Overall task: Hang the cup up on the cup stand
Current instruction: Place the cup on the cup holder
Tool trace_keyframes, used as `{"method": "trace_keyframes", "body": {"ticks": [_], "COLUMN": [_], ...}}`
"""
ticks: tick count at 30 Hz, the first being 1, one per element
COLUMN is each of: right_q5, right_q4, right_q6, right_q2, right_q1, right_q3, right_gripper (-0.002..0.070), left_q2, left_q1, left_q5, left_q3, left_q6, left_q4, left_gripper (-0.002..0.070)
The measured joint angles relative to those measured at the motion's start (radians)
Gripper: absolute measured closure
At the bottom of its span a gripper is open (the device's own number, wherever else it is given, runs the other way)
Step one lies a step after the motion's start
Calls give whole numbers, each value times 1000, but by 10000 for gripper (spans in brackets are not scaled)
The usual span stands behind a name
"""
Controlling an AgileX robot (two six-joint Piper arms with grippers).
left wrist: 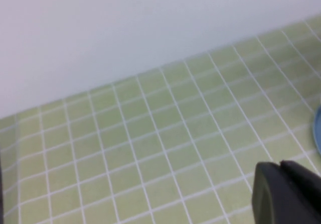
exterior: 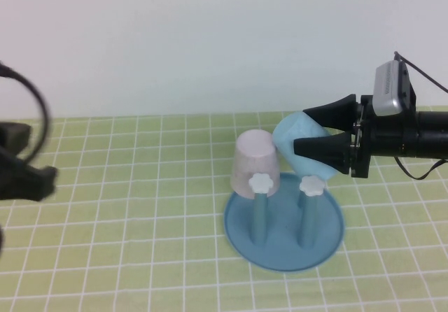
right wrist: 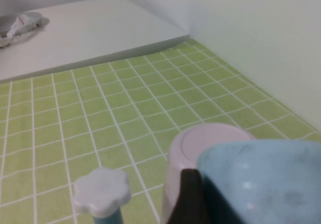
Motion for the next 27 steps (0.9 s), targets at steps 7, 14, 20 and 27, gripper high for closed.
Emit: {"method": "trace_keyframes", "body": {"ticks": [7, 14, 20, 27], "right_q5": [-22, -30, -46, -46], "right_q4": [0, 0, 0, -2], "right_q6": [0, 0, -2, -2], "right_q2": [0, 0, -67, -264], "right_q1": [0, 0, 0, 0], "right_q3": [0, 0, -6, -10], "right_gripper": [1, -15, -12, 305], "left_q2": [-118, -222, -347, -576], "left_q1": [126, 262, 376, 464], "left_q5": [-46, -18, -8, -6], "left_q3": [0, 0, 49, 175], "left_q6": [-1, -22, -27, -27], "left_q4": [-48, -125, -145, -99], "left_gripper": [676, 676, 676, 676]}}
